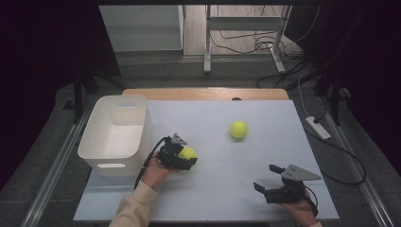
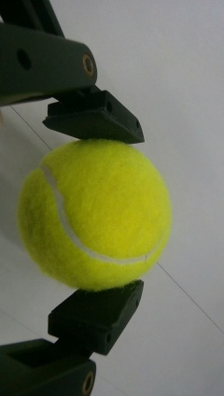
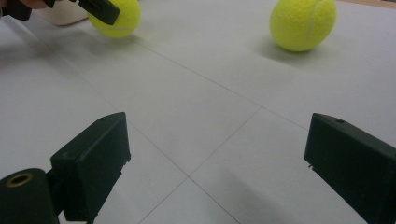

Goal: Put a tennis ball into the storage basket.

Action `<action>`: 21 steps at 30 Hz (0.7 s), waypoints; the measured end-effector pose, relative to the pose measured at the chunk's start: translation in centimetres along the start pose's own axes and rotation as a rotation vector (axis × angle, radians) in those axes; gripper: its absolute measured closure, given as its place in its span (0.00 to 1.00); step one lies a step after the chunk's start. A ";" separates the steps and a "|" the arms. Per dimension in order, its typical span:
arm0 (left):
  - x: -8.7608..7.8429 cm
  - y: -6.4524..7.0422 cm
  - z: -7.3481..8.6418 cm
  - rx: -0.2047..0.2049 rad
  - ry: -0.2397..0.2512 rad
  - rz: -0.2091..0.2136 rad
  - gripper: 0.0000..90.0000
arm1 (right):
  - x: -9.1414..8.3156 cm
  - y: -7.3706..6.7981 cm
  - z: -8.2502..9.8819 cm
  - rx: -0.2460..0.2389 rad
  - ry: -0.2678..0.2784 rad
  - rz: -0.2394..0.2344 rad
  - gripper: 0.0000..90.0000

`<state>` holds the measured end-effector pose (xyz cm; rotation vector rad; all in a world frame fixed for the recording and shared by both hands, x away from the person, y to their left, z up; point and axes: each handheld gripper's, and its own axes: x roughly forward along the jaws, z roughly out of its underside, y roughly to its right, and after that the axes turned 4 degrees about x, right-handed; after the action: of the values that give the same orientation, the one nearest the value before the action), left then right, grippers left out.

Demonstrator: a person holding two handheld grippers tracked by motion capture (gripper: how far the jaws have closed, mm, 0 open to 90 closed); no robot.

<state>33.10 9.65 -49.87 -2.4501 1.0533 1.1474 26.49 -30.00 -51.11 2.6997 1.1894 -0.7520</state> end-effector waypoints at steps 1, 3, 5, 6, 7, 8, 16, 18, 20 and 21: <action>-0.1 0.0 0.0 -0.005 0.011 -0.002 0.30 | 0.0 0.0 0.0 0.001 0.000 0.000 0.07; -0.4 0.0 0.0 -0.004 0.027 -0.001 0.30 | 0.0 0.0 0.0 0.001 0.000 0.000 0.07; -0.8 0.0 0.0 -0.008 0.042 0.009 0.30 | 0.0 0.0 0.0 0.000 0.000 0.000 0.07; -0.9 0.1 0.0 -0.009 0.048 0.012 0.30 | 0.0 0.0 0.0 -0.001 0.001 0.000 0.07; -1.0 0.1 -0.1 -0.010 0.052 0.014 0.30 | 0.0 0.0 0.0 -0.001 0.001 0.000 0.07; -1.2 0.1 0.0 -0.011 0.059 0.016 0.30 | 0.0 0.0 0.0 0.002 0.003 -0.002 0.07; -2.4 0.0 -0.1 -0.025 0.118 0.040 0.30 | 0.0 0.0 0.0 0.004 0.005 -0.001 0.07; -2.8 0.1 -0.2 -0.019 0.128 0.039 0.30 | 0.0 0.0 0.0 0.003 0.004 -0.001 0.07; -3.0 0.1 -0.2 -0.016 0.134 0.039 0.30 | 0.0 0.0 0.0 0.003 0.005 -0.001 0.07; -3.2 0.2 -0.2 -0.014 0.140 0.041 0.30 | 0.0 0.0 0.0 0.003 0.005 -0.001 0.07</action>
<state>31.75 11.03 -47.34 -2.5623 1.1435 1.0104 26.48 -29.99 -51.10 2.7056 1.1921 -0.7481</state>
